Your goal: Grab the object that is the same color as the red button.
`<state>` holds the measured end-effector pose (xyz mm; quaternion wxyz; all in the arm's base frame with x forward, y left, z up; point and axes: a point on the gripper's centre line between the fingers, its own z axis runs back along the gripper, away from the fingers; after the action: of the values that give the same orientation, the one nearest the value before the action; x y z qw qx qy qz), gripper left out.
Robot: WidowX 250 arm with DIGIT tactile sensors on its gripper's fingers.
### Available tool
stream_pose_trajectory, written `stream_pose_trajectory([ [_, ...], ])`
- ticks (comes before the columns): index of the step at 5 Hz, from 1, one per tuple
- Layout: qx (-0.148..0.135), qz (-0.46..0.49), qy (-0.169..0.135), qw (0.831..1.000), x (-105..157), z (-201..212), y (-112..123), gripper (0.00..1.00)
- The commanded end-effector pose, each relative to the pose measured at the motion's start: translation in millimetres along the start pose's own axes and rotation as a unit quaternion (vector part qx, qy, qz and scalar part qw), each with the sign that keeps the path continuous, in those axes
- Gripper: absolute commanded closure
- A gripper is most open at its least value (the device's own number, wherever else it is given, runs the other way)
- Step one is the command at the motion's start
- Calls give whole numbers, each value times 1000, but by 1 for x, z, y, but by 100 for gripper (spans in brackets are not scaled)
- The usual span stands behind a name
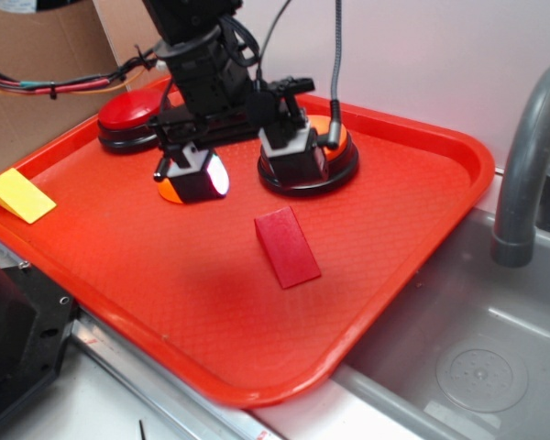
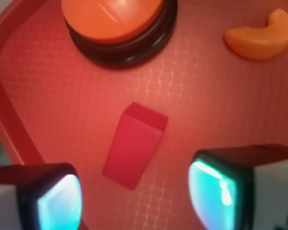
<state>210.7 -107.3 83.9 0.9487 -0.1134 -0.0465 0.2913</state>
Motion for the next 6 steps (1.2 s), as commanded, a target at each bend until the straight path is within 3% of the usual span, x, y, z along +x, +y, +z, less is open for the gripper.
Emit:
stream_pose_trajectory([
  [1, 0, 50, -29, 998, 16, -20, -16, 0],
  [3, 27, 79, -18, 996, 6, -34, -1, 0],
  [5, 42, 92, -9, 995, 14, -44, 20, 0],
  [6, 44, 80, 6, 996, 14, -54, 15, 0],
])
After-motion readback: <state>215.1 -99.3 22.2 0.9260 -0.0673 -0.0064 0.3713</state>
